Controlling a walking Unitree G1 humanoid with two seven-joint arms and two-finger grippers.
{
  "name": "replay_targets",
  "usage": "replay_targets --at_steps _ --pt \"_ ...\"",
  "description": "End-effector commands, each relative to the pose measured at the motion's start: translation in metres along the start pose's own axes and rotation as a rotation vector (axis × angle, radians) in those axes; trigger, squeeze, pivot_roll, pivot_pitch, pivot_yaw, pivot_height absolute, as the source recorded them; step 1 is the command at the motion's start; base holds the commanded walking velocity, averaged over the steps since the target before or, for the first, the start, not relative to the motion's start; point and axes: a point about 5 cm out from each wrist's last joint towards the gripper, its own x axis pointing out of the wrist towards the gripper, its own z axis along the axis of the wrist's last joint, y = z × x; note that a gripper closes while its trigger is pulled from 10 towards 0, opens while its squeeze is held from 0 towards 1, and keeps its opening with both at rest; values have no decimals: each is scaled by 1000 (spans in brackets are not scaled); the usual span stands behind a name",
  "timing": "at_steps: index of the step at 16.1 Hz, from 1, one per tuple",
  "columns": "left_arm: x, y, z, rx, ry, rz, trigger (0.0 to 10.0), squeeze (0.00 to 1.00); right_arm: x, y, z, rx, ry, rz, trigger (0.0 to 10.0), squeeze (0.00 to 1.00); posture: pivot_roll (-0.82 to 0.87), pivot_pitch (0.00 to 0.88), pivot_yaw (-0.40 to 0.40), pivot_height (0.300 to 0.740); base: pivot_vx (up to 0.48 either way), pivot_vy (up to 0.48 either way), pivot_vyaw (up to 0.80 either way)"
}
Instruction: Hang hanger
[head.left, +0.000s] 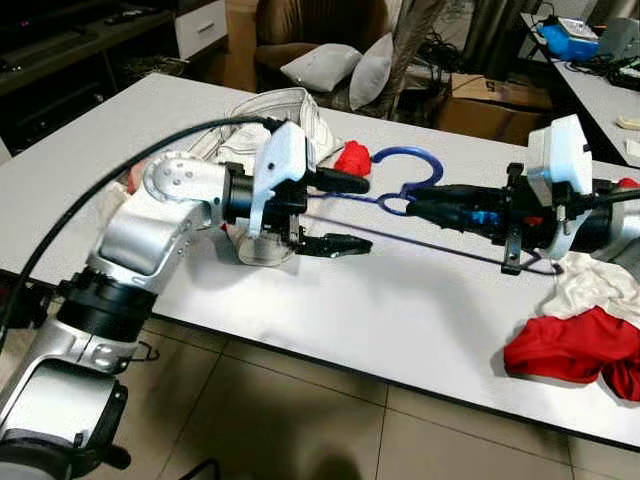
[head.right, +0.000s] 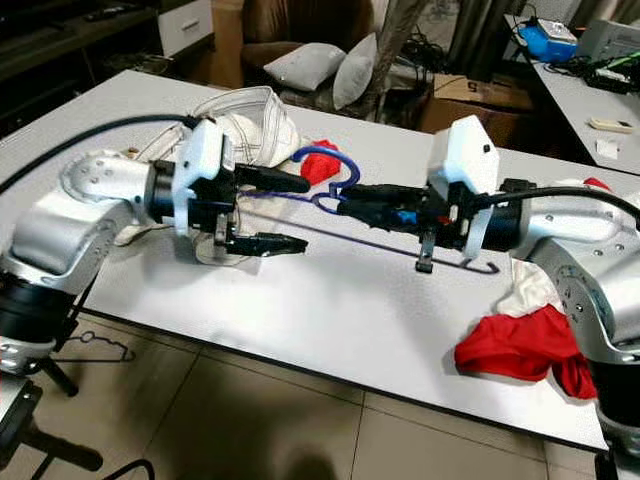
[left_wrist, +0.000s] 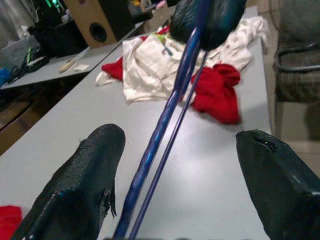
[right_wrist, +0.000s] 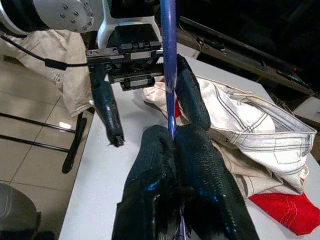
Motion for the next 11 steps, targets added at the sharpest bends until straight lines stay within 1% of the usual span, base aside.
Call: replay_targets --at_steps 1,2,3,4,6,8,11 --pt "2 7 11 53 -17 11 2627 0 3 0 6 -64 9 16 10000 0 36 0 -24 740 0 0 0" --pt "2 8 12 57 -25 12 2627 0 3 0 6 -71 17 18 10000 0 35 0 -24 740 0 0 0" --pt "1 9 15 66 -39 9 0 0 4 0 5 -79 25 17 10000 0 33 0 -23 740 0 0 0" --pt "1 9 15 66 -39 9 0 0 4 0 5 -79 25 17 10000 0 33 0 -23 740 0 0 0" --pt "-3 10 19 65 -77 -19 0 0 2 -3 5 -95 38 7 10000 0 27 0 -20 740 0 0 0" --pt "-3 10 19 67 -78 -24 0 0 2 -4 5 -99 38 3 10000 0 23 0 -19 740 0 0 0" --pt "0 12 12 71 -47 -35 0 0 2 -8 12 -123 24 -6 10000 0 17 0 -20 740 0 0 0"
